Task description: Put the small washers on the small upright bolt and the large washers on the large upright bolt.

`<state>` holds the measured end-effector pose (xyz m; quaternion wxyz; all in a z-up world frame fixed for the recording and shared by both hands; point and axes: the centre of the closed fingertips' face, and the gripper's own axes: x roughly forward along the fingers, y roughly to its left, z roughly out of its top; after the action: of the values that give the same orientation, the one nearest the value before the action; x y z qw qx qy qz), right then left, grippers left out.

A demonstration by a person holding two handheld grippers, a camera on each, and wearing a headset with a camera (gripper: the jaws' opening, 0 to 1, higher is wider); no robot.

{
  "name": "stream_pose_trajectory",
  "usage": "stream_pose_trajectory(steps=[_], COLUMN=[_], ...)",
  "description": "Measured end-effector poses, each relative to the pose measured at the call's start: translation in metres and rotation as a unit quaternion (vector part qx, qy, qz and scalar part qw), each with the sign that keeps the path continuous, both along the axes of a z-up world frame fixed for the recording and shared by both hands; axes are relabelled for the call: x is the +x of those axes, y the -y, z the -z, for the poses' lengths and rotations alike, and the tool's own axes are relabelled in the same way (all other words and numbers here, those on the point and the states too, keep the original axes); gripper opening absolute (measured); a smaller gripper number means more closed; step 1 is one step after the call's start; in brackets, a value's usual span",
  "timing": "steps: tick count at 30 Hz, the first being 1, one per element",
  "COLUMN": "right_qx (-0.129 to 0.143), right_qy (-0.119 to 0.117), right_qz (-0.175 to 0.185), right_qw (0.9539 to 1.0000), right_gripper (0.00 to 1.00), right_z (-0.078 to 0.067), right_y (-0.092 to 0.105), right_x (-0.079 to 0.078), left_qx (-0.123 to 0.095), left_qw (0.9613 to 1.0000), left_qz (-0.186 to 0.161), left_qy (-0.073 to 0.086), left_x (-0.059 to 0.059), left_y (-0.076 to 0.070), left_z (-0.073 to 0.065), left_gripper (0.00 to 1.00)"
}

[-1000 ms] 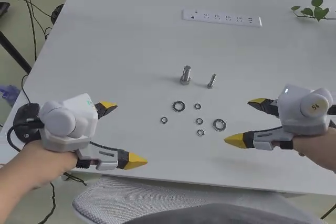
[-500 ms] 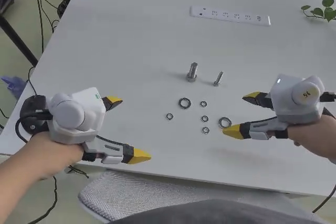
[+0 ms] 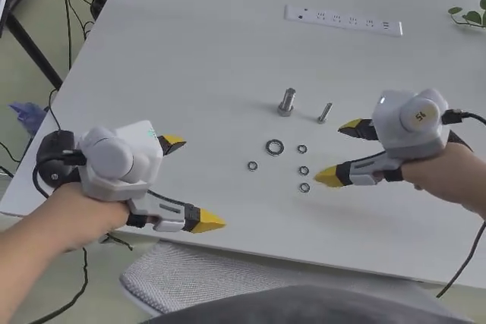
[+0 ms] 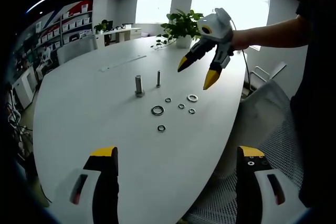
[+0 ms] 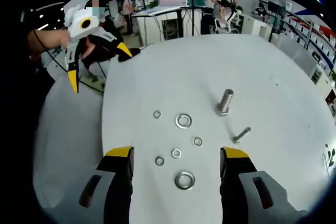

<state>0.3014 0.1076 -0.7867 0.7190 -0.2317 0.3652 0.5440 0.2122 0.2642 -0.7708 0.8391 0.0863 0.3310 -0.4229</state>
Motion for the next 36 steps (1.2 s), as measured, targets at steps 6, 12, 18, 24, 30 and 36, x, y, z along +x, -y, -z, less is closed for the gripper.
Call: stream_pose_trajectory(steps=[6,12,18,24,30,36], right_qx=[-0.017,-0.035,-0.053,-0.07,-0.101,-0.11], right_qy=[0.001,0.002,0.004,0.004,0.002,-0.003], right_qz=[-0.024,-0.048,-0.073,-0.099,-0.129,-0.142], right_qw=[0.9996,0.9982,0.996,0.9927,0.9865,0.9838], right_gripper=[0.66,0.64,0.62,0.61,0.58,0.57], right_z=[0.005,0.011,0.015,0.023,0.037,0.051], right_y=[-0.011,-0.017,-0.029,-0.04,-0.046,-0.054], right_x=[0.003,0.012,0.017,0.021,0.019,0.021], left_qx=[0.003,0.005,0.007,0.008,0.01,0.01], left_qw=[1.0,1.0,1.0,1.0,0.9999,0.9999], left_qz=[0.003,0.004,0.004,0.003,0.005,0.004], left_qy=[-0.001,0.001,-0.002,-0.003,-0.003,-0.005], left_x=[-0.002,-0.002,-0.003,-0.004,-0.004,-0.004], left_y=[-0.001,-0.002,-0.004,-0.004,-0.006,-0.009], left_z=[0.001,0.001,0.003,0.005,0.007,0.011], left_gripper=[0.94,0.94,0.93,0.93,0.92,0.91])
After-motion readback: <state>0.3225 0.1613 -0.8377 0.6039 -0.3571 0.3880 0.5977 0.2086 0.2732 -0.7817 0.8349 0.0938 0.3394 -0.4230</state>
